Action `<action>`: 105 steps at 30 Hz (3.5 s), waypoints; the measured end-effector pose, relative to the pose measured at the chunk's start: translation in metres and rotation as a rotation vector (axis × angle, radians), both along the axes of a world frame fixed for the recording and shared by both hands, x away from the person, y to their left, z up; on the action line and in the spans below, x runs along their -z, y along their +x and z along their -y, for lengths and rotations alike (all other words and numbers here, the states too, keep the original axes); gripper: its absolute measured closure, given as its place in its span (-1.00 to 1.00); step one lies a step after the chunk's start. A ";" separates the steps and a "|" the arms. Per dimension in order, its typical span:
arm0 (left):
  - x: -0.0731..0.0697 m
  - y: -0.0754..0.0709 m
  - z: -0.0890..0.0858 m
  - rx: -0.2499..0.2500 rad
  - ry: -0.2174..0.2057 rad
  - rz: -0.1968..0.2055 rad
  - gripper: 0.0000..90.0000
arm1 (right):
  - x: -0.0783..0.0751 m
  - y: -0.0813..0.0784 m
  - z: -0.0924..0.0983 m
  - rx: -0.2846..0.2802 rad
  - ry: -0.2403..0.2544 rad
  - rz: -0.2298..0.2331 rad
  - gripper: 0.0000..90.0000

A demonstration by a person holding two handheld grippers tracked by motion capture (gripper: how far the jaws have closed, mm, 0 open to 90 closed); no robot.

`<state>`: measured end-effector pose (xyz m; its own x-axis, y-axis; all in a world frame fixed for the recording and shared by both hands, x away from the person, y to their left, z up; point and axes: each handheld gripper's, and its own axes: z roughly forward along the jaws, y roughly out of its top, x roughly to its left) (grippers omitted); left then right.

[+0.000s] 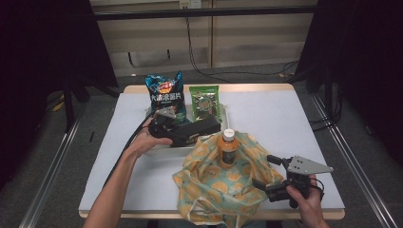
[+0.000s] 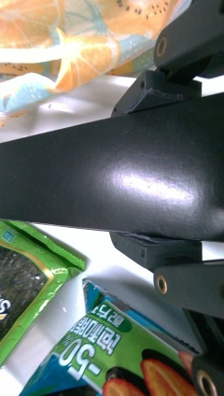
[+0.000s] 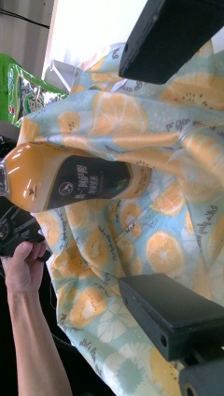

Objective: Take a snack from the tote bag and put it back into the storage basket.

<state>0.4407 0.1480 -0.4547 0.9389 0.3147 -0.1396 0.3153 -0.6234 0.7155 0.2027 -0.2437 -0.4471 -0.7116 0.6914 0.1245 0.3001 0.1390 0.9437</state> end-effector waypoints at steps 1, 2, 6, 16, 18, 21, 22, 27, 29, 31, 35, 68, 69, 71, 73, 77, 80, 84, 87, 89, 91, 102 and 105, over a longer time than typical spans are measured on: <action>0.001 0.000 0.000 -0.005 0.006 -0.007 -0.07 | 0.000 0.000 0.000 -0.001 0.000 0.000 -0.97; 0.001 0.000 0.001 -0.002 0.021 -0.004 -0.08 | 0.000 0.000 0.000 -0.002 0.000 -0.001 -0.97; 0.002 0.000 0.003 -0.024 0.022 -0.009 -0.15 | 0.000 0.000 0.000 -0.001 -0.002 -0.004 -0.97; -0.015 -0.011 -0.007 -0.117 -0.046 -0.008 -0.59 | 0.000 0.000 0.001 0.001 -0.001 0.000 -0.97; -0.023 -0.016 -0.014 -0.136 -0.050 0.010 -0.59 | 0.000 0.000 0.001 0.001 -0.001 0.000 -0.97; -0.032 -0.024 -0.027 -0.178 -0.096 0.032 -0.52 | 0.000 0.000 0.001 0.001 -0.001 0.001 -0.97; -0.035 -0.027 -0.032 -0.189 -0.094 0.040 -0.48 | 0.000 0.000 0.001 0.003 -0.001 -0.002 -0.97; -0.038 -0.039 -0.049 -0.227 -0.138 0.029 -0.22 | 0.000 0.001 0.001 0.011 -0.010 -0.004 -0.97; -0.035 -0.044 -0.054 -0.231 -0.159 0.029 0.04 | 0.000 0.001 0.000 0.012 -0.010 -0.004 -0.97; -0.032 -0.046 -0.060 -0.252 -0.161 0.042 0.43 | 0.000 0.001 0.000 0.015 -0.008 -0.006 -0.97; -0.022 -0.044 -0.067 -0.299 -0.126 0.021 0.85 | 0.000 0.001 0.000 0.009 -0.011 -0.005 -0.97; -0.006 -0.008 -0.033 -0.474 -0.060 -0.012 0.62 | 0.000 0.002 0.000 0.012 -0.011 -0.005 -0.97; -0.006 -0.006 -0.033 -0.481 -0.069 -0.012 0.62 | 0.000 0.002 0.001 0.014 -0.011 -0.006 -0.97; -0.004 -0.003 -0.034 -0.486 -0.070 -0.019 0.57 | 0.000 0.002 0.001 0.016 -0.010 -0.008 -0.97; -0.004 -0.001 -0.032 -0.503 -0.081 -0.015 0.57 | 0.001 0.002 0.001 0.019 -0.008 -0.008 -0.97; -0.005 0.003 -0.030 -0.514 -0.066 -0.008 0.56 | 0.001 0.002 0.001 0.018 -0.010 -0.008 -0.97; -0.003 0.006 -0.030 -0.517 -0.057 0.002 0.50 | 0.000 0.002 0.001 0.019 -0.009 -0.005 -0.97; -0.001 0.007 -0.031 -0.527 -0.072 -0.005 0.47 | 0.000 0.002 0.001 0.020 -0.013 -0.006 -0.97; -0.002 0.008 -0.031 -0.526 -0.066 -0.004 0.45 | 0.001 0.003 0.001 0.023 -0.012 -0.007 -0.97; -0.002 0.007 -0.031 -0.537 -0.073 0.000 0.44 | 0.000 0.003 0.001 0.026 -0.009 -0.007 -0.96; -0.002 0.006 -0.033 -0.524 -0.062 0.001 0.40 | 0.000 0.003 0.001 0.029 -0.008 -0.007 -0.96; -0.014 -0.009 -0.039 -0.488 -0.128 0.031 0.17 | -0.001 0.006 0.001 0.039 -0.002 -0.012 -0.95; -0.016 -0.014 -0.037 -0.483 -0.132 0.035 0.15 | -0.001 0.005 0.002 0.043 -0.004 -0.010 -0.94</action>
<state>0.4270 0.1846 -0.4383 0.6949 0.6967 -0.1782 0.5201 -0.3157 0.7937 0.2074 -0.2454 -0.4458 -0.6803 0.7216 0.1285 0.3150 0.1295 0.9402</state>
